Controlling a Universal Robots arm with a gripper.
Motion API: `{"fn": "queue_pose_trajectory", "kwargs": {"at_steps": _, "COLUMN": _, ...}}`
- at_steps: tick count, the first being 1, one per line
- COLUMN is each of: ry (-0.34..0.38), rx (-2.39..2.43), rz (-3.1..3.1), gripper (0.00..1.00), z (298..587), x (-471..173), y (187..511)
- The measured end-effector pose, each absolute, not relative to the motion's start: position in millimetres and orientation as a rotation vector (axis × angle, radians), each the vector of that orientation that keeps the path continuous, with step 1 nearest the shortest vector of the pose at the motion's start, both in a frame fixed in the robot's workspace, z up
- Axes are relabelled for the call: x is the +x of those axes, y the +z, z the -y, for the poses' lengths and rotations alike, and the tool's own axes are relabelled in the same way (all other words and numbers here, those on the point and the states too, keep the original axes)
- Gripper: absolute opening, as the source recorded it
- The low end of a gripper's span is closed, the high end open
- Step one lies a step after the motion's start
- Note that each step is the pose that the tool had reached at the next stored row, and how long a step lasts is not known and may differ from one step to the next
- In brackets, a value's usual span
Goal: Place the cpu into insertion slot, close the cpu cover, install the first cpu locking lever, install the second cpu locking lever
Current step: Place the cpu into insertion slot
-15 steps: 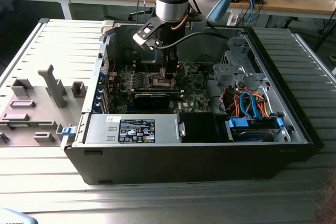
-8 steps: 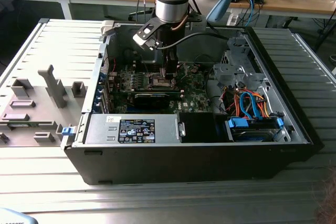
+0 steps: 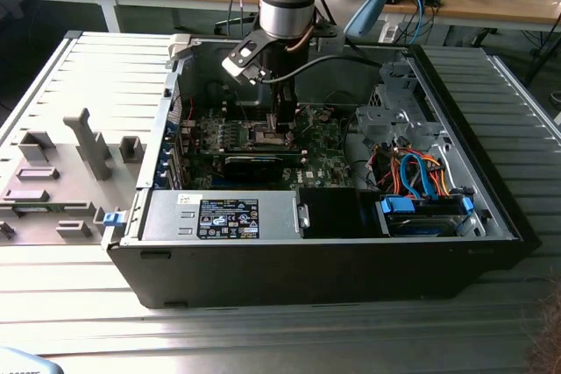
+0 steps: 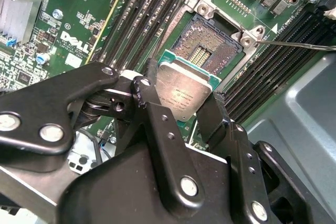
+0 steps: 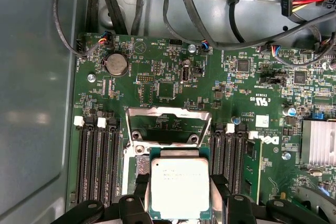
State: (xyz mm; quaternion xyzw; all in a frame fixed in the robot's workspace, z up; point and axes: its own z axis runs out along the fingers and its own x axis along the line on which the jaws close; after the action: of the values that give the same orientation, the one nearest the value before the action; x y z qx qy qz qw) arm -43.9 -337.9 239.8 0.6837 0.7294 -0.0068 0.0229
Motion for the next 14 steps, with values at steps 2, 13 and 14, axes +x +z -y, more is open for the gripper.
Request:
{"fn": "queue_pose_trajectory", "kwargs": {"at_steps": 2, "ry": -0.021, "rx": 2.117, "rz": -2.259, "gripper": 0.55, "z": 337.9, "x": -43.9, "y": 239.5}}
{"fn": "queue_pose_trajectory", "kwargs": {"at_steps": 13, "ry": -0.021, "rx": 2.117, "rz": -2.259, "gripper": 0.55, "z": 333.8, "x": -46.7, "y": 234.9}}
{"fn": "queue_pose_trajectory", "kwargs": {"at_steps": 14, "ry": -0.021, "rx": 2.117, "rz": -2.259, "gripper": 0.55, "z": 333.7, "x": -51.1, "y": 232.5}}
